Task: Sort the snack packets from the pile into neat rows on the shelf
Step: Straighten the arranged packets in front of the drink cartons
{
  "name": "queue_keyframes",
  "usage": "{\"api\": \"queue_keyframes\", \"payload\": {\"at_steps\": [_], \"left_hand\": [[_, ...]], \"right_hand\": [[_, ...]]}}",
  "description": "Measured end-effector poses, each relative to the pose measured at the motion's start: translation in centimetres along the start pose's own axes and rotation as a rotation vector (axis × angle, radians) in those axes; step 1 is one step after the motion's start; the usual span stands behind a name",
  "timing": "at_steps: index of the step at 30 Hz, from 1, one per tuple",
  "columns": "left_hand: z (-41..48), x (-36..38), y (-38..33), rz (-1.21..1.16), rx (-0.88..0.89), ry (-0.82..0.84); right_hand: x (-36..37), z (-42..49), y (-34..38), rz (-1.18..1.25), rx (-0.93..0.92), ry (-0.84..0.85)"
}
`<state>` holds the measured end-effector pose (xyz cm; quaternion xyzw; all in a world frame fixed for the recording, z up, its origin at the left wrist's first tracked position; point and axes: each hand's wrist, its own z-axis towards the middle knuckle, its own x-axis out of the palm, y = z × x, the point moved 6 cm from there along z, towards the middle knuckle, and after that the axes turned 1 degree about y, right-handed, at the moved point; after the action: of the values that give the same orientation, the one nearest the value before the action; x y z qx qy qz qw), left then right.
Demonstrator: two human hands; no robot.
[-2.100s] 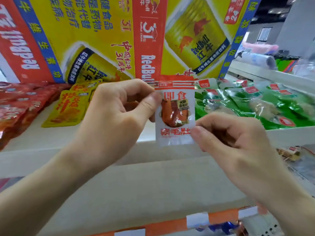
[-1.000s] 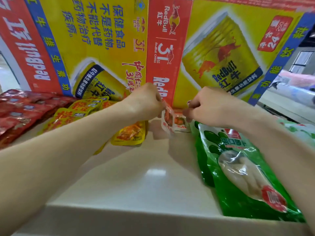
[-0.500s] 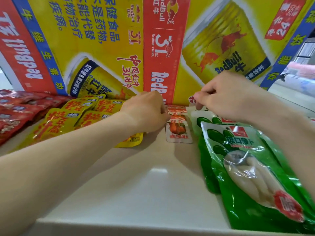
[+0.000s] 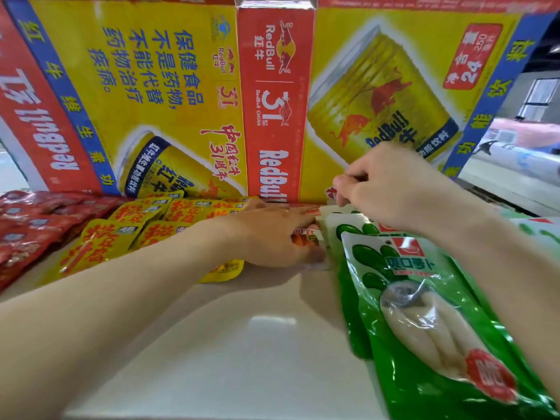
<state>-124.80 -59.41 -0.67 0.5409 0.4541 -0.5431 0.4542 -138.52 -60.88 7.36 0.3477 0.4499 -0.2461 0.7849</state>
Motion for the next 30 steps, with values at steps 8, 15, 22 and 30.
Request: {"api": "queue_keyframes", "payload": {"at_steps": [8, 15, 22, 30], "left_hand": [[-0.2, 0.2, 1.7, 0.082, -0.059, 0.099], [0.4, -0.4, 2.8, 0.018, -0.07, 0.04], [1.6, 0.5, 3.2, 0.059, -0.049, 0.119], [1.5, 0.5, 4.3, 0.043, -0.05, 0.109]], "right_hand": [[0.8, 0.0, 0.1, -0.033, -0.012, 0.006], [2.7, 0.3, 0.9, -0.058, -0.047, 0.066], [2.8, 0.5, 0.5, -0.054, -0.049, 0.038], [4.6, -1.0, 2.9, -0.27, -0.148, 0.191]]}}
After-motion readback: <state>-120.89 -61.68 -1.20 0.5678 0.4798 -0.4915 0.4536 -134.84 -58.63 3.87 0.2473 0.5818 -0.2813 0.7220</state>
